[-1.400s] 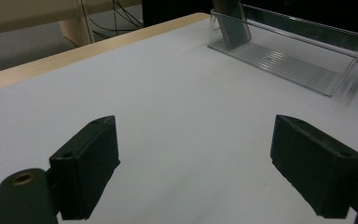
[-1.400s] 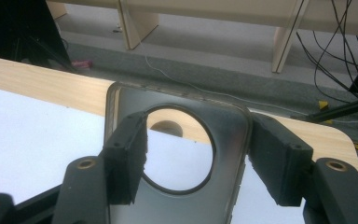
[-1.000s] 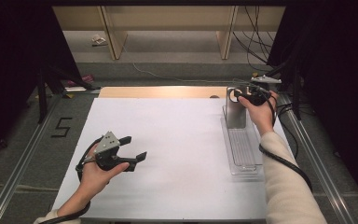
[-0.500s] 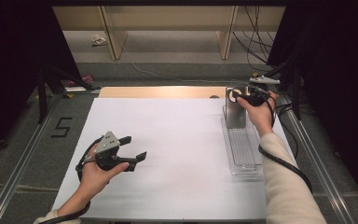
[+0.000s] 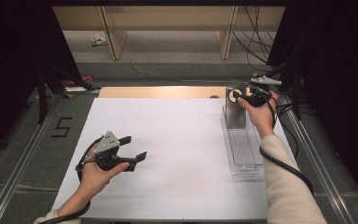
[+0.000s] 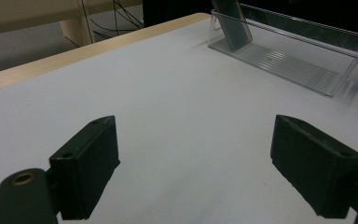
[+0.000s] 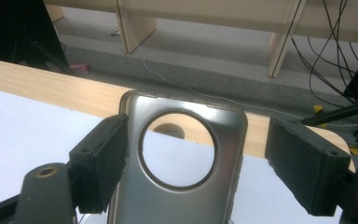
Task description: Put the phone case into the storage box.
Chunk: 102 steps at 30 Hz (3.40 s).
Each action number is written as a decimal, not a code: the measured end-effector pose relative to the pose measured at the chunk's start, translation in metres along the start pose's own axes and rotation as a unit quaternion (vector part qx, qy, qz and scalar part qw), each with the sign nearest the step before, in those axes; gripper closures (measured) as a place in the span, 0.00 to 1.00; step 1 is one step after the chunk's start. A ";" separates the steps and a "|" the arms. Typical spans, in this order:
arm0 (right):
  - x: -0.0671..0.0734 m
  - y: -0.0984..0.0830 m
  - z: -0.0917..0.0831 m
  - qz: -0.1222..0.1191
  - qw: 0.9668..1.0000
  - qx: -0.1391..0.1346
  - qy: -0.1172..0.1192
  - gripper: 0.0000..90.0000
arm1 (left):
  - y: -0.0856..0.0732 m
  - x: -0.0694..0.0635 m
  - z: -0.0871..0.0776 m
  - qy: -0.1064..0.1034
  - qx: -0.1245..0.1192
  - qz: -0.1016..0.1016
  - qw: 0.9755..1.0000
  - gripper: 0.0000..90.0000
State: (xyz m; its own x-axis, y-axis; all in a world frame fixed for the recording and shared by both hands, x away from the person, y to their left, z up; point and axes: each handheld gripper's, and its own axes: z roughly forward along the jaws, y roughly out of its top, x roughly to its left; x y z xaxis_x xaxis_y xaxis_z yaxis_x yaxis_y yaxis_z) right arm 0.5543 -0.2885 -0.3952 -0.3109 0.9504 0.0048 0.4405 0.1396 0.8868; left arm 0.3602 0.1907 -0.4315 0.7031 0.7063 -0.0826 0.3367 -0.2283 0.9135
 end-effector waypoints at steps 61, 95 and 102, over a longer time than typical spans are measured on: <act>0.018 -0.019 -0.052 -0.006 0.999 -0.024 0.044 0.20 | 0.000 0.001 0.000 0.000 0.000 0.000 1.000 0.17; 0.036 -0.033 -0.091 -0.009 0.996 -0.029 0.085 0.18 | 0.000 0.002 -0.001 0.004 -0.002 0.000 1.000 0.17; 0.042 -0.038 -0.099 -0.014 0.995 -0.031 0.094 0.18 | 0.000 0.002 -0.001 0.003 -0.002 0.001 1.000 0.17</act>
State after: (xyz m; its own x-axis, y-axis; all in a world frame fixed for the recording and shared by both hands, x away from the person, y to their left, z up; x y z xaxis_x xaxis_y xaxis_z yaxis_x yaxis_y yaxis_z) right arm 0.4410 -0.2811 -0.3826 -0.4761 0.8773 0.0609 0.3785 0.1419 0.9147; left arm 0.3609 0.1927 -0.4311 0.6997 0.7102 -0.0775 0.3328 -0.2280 0.9150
